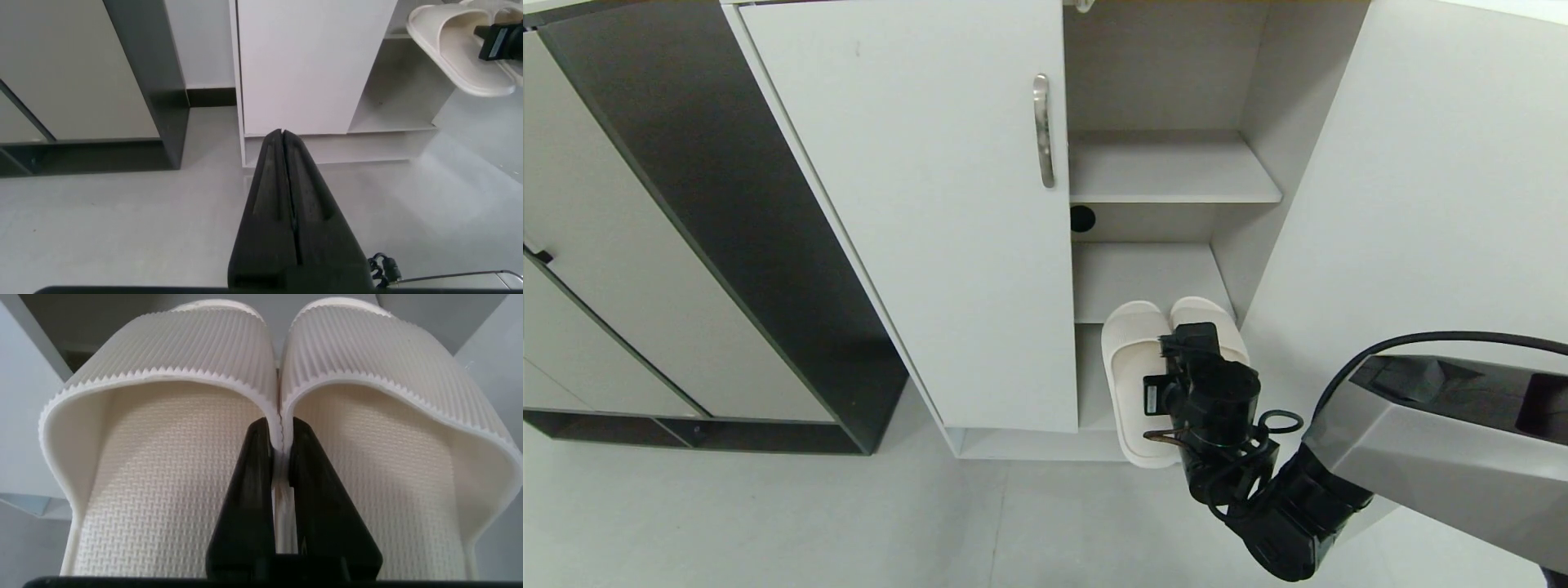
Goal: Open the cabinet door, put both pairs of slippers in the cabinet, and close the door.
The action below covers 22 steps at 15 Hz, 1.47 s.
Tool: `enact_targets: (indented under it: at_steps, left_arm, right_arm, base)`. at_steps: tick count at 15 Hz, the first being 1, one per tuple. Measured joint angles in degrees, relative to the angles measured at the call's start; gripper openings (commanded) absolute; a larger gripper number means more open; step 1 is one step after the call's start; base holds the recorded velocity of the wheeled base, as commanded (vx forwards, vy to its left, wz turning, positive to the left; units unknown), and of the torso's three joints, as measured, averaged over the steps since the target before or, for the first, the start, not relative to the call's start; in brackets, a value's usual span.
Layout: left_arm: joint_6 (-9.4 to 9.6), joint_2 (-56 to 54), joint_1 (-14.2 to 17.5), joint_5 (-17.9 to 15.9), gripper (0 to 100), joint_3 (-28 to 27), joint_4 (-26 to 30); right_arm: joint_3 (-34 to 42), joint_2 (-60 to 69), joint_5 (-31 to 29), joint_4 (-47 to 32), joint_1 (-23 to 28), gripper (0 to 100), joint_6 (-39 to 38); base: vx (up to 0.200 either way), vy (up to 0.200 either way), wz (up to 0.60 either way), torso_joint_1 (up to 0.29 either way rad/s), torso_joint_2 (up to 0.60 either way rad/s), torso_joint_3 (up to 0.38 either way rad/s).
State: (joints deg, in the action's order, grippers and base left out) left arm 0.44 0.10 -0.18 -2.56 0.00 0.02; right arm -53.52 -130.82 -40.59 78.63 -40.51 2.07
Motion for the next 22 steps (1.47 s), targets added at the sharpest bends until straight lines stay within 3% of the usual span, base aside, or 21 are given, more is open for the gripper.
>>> enact_targets:
  at_steps: [11,14,18,22]
  left_arm:
    - [0.00,0.0,0.0,0.0,0,0.0,0.0]
    - [0.00,0.0,0.0,0.0,0,0.0,0.0]
    - [-0.04,0.0,0.0,0.0,0,0.0,0.0]
    - [-0.04,0.0,0.0,0.0,0,0.0,0.0]
  right_arm:
    - [-0.1,-0.4,0.0,0.3,0.0,0,-0.1]
    - [-0.7,-1.7,0.1,0.5,0.1,0,-0.4]
    - [-7.3,-5.0,2.1,-1.2,1.2,0,-1.0]
    - [-16.3,-7.3,4.0,-8.7,3.7,0,-1.2]
  base:
    - [0.200,0.000,0.00,0.001,0.00,0.002]
    - [0.000,0.000,0.00,0.000,0.00,0.000]
    - [0.000,0.000,0.00,0.000,0.00,0.000]
    - [0.000,0.000,0.00,0.000,0.00,0.000]
